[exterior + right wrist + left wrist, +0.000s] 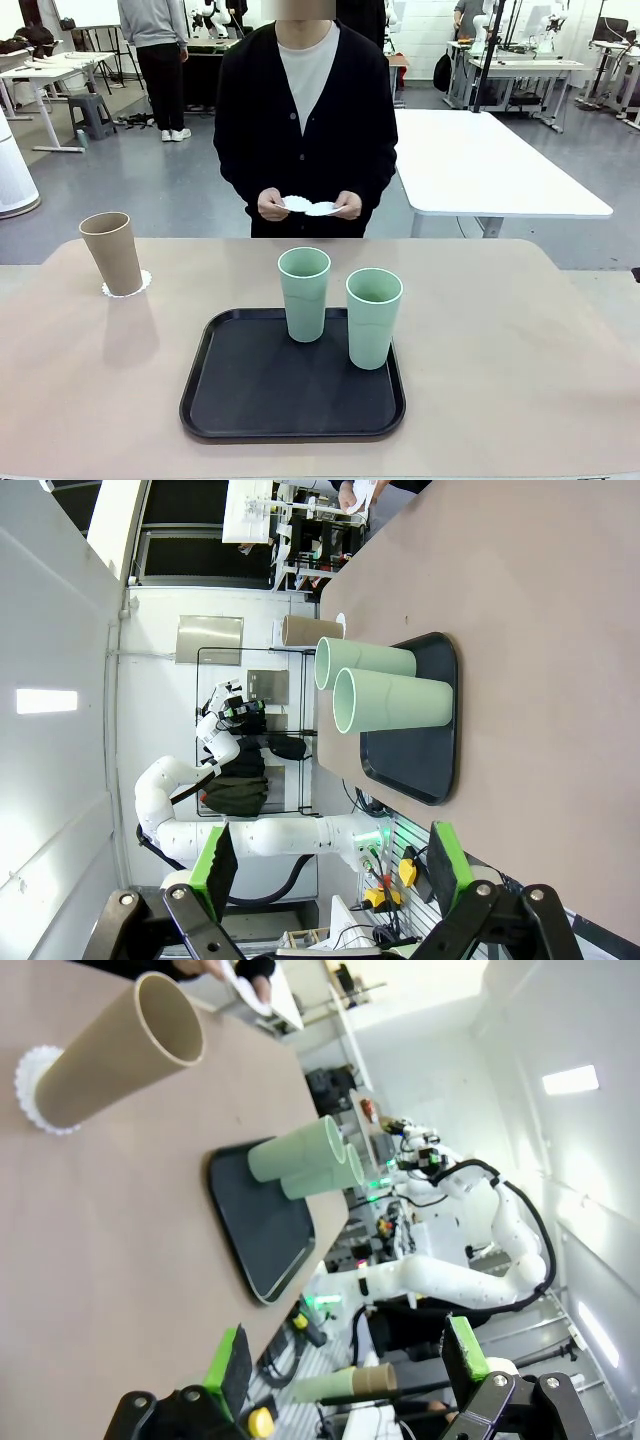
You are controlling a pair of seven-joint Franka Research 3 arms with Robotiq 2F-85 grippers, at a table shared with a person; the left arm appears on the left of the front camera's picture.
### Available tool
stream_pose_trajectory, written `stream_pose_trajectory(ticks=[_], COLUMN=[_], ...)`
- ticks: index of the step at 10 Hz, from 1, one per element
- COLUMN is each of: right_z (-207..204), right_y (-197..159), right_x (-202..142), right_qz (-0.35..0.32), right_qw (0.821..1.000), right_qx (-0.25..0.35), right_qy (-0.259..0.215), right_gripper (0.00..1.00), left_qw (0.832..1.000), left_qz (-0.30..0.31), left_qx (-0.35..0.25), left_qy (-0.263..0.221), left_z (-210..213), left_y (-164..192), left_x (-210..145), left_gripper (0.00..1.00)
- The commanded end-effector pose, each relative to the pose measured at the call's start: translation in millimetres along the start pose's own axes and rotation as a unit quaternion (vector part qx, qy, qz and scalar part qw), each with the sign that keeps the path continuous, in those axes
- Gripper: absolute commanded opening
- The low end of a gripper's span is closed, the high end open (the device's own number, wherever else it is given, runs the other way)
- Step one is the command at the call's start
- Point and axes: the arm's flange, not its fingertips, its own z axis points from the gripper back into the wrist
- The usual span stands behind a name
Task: Place coasters on the table and set cups on them.
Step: Take one Reusable plastic cup from the Flat Tray and place it on a coaster set by the human.
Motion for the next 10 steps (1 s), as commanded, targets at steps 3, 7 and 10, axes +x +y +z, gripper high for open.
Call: stream_pose_trajectory(ticks=[3,7,10], right_z=[0.1,0.1,0.1], right_y=[0.7,0.7,0.7], right_x=[0.0,0.0,0.0], right_qz=[0.004,0.004,0.004], right_qw=[1.000,1.000,1.000], right_qx=[0.008,0.008,0.008], right_qy=[-0.002,-0.002,-0.002], right_gripper=[1.00,1.00,1.00], left_qw=[1.000,1.000,1.000], left_qz=[-0.002,-0.002,-0.002], left_qx=[0.002,0.002,0.002], left_qy=[-0.004,-0.004,-0.004], left_z=[1.5,1.5,1.5], left_y=[-0.7,-0.7,-0.7], left_x=[0.1,0.1,0.1], left_gripper=[1.00,1.00,1.00])
